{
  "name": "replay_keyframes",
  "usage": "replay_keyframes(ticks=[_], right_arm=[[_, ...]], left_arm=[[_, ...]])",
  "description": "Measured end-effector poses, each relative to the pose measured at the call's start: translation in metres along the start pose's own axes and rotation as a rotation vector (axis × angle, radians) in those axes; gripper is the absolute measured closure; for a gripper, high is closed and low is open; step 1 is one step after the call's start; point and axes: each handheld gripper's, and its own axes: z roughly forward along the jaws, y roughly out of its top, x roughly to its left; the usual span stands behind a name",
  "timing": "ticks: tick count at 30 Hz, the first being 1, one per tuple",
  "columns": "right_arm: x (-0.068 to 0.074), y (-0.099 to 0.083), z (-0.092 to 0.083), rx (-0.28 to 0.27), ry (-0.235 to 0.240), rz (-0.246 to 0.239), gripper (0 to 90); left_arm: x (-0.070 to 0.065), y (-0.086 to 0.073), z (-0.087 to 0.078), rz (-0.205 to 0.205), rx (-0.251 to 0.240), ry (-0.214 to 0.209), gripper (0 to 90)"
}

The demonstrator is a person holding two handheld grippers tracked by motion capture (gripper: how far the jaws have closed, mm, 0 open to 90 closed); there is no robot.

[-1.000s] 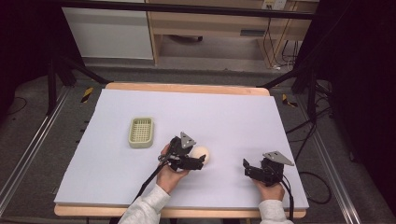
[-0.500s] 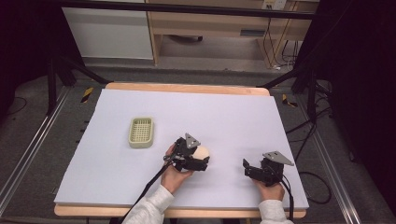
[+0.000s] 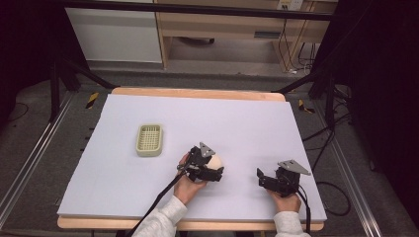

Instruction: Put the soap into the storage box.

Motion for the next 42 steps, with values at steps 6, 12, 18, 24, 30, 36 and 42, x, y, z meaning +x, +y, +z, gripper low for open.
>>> replay_keyframes(ticks=[6, 12, 18, 24, 30, 36, 42], right_arm=[[0.0, 0.0, 0.0, 0.0, 0.001, 0.0, 7.8], [0.0, 0.0, 0.0, -0.001, 0.0, 0.001, 7.8], [0.0, 0.0, 0.0, 0.0, 0.0, 0.002, 7.8], [-0.001, 0.0, 0.0, 0.0, 0.0, 0.002, 7.8], [-0.001, 0.0, 0.0, 0.001, 0.0, 0.004, 7.7], [-0.001, 0.0, 0.0, 0.001, 0.001, 0.007, 7.7], [0.0, 0.0, 0.0, 0.001, 0.001, 0.008, 7.8]], left_arm=[[0.001, -0.001, 0.005, 0.0, 0.015, -0.001, 15.8], [0.0, -0.003, 0.01, 0.006, 0.032, 0.0, 18.1], [0.0, -0.004, 0.013, 0.006, 0.038, 0.006, 20.2], [0.0, -0.004, 0.015, 0.004, 0.04, 0.009, 23.1], [0.001, -0.005, 0.015, -0.004, 0.043, -0.001, 23.3], [0.0, -0.005, 0.017, -0.004, 0.048, 0.001, 23.5], [0.0, -0.005, 0.017, -0.003, 0.052, 0.004, 23.8]])
